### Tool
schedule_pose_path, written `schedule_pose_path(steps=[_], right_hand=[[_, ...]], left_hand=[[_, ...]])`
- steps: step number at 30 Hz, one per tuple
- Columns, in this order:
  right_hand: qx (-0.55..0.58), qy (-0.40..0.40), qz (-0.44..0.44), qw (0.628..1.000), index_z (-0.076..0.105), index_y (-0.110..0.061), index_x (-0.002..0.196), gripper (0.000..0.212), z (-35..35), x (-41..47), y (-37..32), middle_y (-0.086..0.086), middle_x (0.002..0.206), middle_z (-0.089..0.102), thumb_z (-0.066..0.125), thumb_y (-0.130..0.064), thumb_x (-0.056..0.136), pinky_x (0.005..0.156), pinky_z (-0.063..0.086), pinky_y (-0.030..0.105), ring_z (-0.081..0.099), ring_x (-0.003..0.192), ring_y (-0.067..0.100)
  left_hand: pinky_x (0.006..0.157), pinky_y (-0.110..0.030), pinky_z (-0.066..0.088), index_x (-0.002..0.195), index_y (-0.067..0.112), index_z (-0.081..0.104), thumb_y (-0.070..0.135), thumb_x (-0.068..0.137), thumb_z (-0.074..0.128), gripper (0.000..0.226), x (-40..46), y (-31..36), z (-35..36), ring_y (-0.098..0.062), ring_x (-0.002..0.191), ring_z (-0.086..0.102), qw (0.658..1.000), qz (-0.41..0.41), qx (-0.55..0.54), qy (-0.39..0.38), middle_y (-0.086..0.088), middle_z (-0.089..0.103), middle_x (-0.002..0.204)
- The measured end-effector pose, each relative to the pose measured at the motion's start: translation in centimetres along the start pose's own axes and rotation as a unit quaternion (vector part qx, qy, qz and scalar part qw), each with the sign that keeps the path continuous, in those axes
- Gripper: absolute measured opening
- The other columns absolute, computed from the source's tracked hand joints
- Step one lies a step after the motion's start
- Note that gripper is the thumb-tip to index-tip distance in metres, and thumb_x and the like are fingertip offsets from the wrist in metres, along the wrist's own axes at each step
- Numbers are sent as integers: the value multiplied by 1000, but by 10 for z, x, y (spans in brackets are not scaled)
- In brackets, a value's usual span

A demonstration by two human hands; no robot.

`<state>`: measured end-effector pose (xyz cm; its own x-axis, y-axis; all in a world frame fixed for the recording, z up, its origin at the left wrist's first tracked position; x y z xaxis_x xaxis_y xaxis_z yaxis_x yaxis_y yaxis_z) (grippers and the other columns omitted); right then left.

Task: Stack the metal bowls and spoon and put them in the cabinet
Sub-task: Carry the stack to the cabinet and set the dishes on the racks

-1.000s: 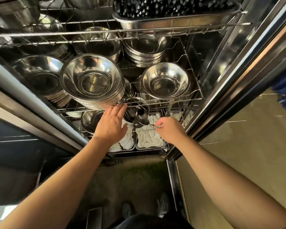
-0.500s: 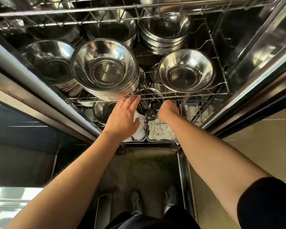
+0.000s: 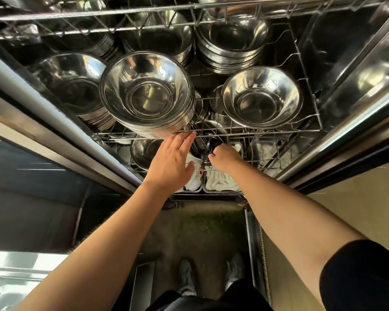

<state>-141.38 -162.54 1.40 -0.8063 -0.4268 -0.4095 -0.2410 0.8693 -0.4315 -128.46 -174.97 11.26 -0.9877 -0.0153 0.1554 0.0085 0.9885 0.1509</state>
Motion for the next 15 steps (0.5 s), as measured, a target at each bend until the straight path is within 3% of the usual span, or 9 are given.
schedule_pose_path(steps=[2, 4, 8, 10, 12, 15], right_hand=[[-30, -10, -28, 999, 60, -4, 79, 44, 3, -6, 1, 11, 103, 54, 37, -32, 104, 71, 39, 29, 59, 92, 31], [-34, -20, -40, 998, 63, -2, 102, 49, 6, -10, 3, 14, 118, 54, 27, -34, 106, 79, 40, 33, 58, 100, 31], [-41, -32, -58, 997, 61, -7, 114, 51, 6, -21, 3, 15, 120, 58, 24, -41, 105, 81, 41, 35, 57, 103, 28], [-44, -23, -60, 997, 58, -10, 127, 51, -1, -32, 4, 12, 132, 56, 30, -45, 104, 89, 46, 37, 57, 115, 29], [-47, -5, -72, 996, 55, -16, 136, 47, -13, -45, 7, 7, 137, 56, 39, -45, 102, 90, 49, 37, 60, 114, 27], [-49, 36, -106, 992, 64, -22, 121, 33, -36, -70, 10, 2, 119, 64, 49, -41, 99, 82, 52, 37, 64, 99, 22]], left_hand=[[116, -43, 32, 150, 6, 35, 27, 86, 64, 74, 0, 0, 0, -29, 131, 43, 1000, 0, 1, -3, -12, 50, 145], [115, -42, 33, 150, 6, 35, 28, 86, 64, 74, 0, 0, -1, -29, 131, 44, 1000, -1, 1, -5, -11, 50, 145], [115, -41, 33, 151, 9, 34, 32, 87, 62, 74, 0, 1, -1, -27, 131, 42, 1000, -16, 6, -9, -9, 49, 145], [117, -40, 30, 152, 10, 32, 34, 88, 61, 74, 1, 2, -2, -27, 134, 41, 1000, -23, 11, -16, -9, 48, 148], [119, -40, 27, 153, 10, 30, 38, 90, 59, 75, 2, 3, -4, -28, 138, 37, 999, -29, 14, -30, -8, 45, 150], [118, -40, 27, 154, 12, 30, 44, 91, 56, 75, 7, 6, -8, -28, 141, 34, 998, -42, 6, -51, -7, 43, 152]])
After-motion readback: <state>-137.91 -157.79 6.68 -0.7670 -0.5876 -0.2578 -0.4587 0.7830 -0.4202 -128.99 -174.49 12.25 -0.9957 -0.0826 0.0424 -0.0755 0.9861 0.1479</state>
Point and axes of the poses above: each hand's wrist, its own x-axis towards the middle knuckle, its own z-axis out of the palm, y = z × x, the point moved 3 cm from there along x, towards the middle knuckle
